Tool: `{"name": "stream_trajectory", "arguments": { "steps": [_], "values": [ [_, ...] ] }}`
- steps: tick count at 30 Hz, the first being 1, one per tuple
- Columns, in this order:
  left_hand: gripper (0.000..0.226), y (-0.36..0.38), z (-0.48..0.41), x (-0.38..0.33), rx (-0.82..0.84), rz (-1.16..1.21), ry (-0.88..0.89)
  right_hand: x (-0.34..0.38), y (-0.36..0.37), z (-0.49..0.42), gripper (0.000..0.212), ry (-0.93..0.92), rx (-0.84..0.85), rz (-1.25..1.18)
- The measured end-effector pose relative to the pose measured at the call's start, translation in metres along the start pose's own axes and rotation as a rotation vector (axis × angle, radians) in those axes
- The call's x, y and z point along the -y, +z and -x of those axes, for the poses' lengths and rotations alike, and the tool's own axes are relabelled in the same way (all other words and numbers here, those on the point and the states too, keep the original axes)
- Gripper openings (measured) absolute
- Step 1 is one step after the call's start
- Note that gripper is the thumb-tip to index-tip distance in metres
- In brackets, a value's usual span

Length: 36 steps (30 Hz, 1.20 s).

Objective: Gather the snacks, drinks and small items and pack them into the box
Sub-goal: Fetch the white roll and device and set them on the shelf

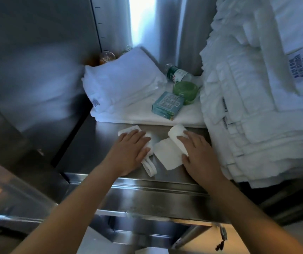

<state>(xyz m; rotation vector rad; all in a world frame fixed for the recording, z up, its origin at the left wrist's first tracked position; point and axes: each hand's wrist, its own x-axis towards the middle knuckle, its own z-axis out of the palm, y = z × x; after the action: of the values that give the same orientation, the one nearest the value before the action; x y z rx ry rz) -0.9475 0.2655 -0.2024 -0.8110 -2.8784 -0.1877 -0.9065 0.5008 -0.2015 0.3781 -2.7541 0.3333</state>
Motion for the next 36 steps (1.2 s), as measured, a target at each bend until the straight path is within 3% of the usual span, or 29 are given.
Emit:
{"name": "stream_trajectory", "arguments": {
  "steps": [5,9,14,23,30,36],
  "values": [
    [0.052,-0.021,-0.007,0.014,0.210,-0.047,0.085,-0.002,0.004,-0.006,0.048,0.130,-0.110,-0.154],
    [0.077,-0.034,-0.014,0.024,0.428,-0.151,0.121,-0.001,0.010,-0.018,0.046,0.231,-0.032,-0.132],
    [0.089,-0.031,-0.021,0.026,0.457,-0.270,0.272,0.011,0.020,-0.015,0.046,0.327,-0.030,-0.283],
    [0.087,-0.032,-0.022,0.037,0.244,-0.234,0.384,0.035,0.020,-0.008,0.050,0.281,-0.091,-0.117],
    [0.087,-0.052,0.041,0.016,0.162,-0.112,0.282,0.070,-0.012,0.017,0.049,0.132,-0.157,-0.103],
    [0.089,-0.063,0.141,-0.029,0.072,-0.146,0.143,0.098,-0.036,0.063,0.046,-0.051,-0.162,-0.179]
  ]
}}
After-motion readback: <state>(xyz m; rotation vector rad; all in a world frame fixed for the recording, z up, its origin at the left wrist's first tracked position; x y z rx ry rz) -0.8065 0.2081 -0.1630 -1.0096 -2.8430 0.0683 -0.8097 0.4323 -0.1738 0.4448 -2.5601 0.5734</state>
